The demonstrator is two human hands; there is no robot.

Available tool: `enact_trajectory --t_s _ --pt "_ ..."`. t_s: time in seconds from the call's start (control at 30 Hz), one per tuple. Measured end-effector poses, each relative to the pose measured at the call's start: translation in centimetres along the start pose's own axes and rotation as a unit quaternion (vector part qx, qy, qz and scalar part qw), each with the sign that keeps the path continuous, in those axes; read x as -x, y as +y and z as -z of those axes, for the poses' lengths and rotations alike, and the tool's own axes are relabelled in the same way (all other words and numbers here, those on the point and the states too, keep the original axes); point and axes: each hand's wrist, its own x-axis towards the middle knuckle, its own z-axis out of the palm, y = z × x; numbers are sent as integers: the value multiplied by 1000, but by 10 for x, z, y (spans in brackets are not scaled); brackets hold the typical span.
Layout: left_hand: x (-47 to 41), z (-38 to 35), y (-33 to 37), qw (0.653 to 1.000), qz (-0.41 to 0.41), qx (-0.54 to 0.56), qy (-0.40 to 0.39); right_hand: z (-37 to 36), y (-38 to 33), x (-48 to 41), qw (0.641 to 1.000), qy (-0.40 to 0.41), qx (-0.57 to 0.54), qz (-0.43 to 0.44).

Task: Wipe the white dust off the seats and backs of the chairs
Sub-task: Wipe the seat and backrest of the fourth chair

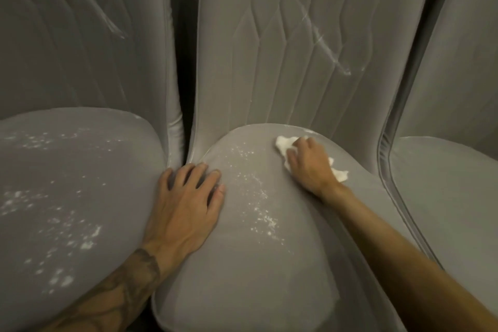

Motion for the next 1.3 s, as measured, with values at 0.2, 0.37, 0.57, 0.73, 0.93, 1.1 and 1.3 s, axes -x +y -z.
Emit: enact_trajectory --t_s 0.2,0.37,0.57,0.73,0.93,1.1,1.3 --pt "0 3 -1 1000 10 -7 -25 -28 -45 -6 1000 -20 22 1" --pt "0 2 0 1000 11 0 -27 -15 -28 -8 996 -15 10 88" --pt "0 6 2 1000 4 -12 -21 -31 -49 -40 998 -32 14 -56" --pt "-1 6 2 999 14 -14 -35 -33 -68 -3 987 -77 -54 129" --pt "-1 8 4 1000 7 -11 -13 -33 -62 -51 999 -37 12 -20" --pt "0 5 2 999 5 -27 -18 -45 -88 0 982 -74 -82 154" --pt "0 5 2 999 11 -26 -18 -38 -55 -61 999 -41 1 -20"
